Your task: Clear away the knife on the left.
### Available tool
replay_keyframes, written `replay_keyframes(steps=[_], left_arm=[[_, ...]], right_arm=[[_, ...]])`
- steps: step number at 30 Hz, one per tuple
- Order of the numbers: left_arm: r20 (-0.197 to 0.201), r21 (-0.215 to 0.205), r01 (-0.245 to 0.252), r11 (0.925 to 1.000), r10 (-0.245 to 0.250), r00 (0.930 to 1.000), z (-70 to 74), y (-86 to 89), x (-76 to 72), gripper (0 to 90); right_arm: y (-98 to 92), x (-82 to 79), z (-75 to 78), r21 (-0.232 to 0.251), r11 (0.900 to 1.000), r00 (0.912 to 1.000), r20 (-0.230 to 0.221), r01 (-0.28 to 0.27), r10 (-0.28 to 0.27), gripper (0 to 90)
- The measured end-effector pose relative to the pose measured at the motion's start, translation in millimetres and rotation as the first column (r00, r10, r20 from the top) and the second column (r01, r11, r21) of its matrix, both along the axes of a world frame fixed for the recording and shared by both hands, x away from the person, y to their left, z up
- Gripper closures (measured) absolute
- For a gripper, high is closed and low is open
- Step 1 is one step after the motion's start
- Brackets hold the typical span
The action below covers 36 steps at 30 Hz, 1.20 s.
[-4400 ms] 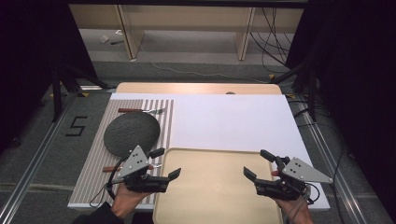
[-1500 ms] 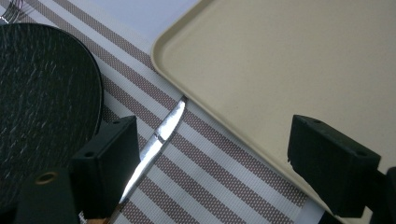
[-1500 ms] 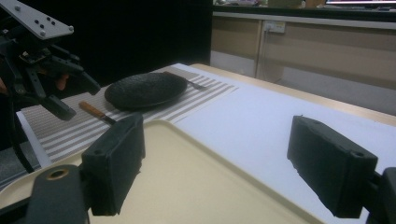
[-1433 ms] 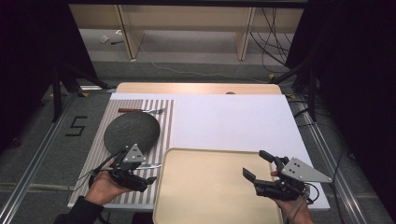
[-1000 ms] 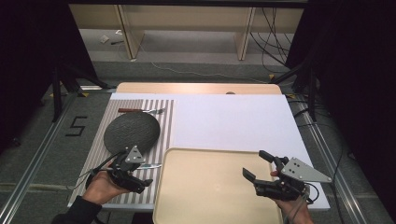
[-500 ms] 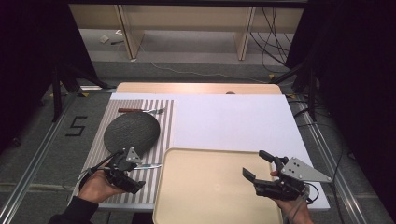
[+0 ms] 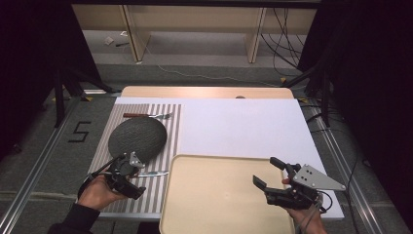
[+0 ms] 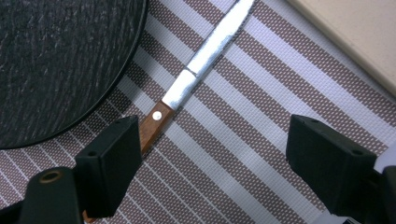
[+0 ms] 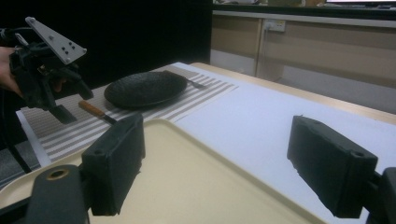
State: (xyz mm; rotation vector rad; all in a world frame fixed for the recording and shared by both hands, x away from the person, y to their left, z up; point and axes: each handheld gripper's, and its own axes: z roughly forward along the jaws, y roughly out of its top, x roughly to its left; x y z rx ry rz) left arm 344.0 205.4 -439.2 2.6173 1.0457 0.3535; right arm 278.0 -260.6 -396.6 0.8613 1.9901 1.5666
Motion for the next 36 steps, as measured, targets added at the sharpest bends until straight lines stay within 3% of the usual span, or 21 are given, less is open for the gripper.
replay_keyframes(steps=[7,18,29,36], left_arm=[[-0.014,-0.023,0.001,0.9997,-0.001,0.9999,0.7,8.8,4.9,18.7],[-0.037,0.026,0.006,0.9996,-0.005,0.9993,-5.7,11.9,16.5,21.7],[-0.062,0.030,0.013,0.9995,-0.011,0.9980,-9.7,28.2,31.5,24.4],[-0.115,0.062,0.030,0.9976,-0.022,0.9932,-17.0,29.5,40.0,28.5]], right_arm=[[0.1,0.1,-0.2,-0.002,1.000,1.0000,-0.003,0.003,-0.003,20.1],[2.2,1.1,-1.7,-0.005,1.000,1.0000,-0.009,0.001,-0.001,20.1],[2.1,1.4,-1.8,-0.004,1.000,0.9999,-0.012,0.002,-0.002,20.1],[2.2,1.9,-2.2,-0.005,1.000,0.9999,-0.012,0.002,-0.002,20.1]])
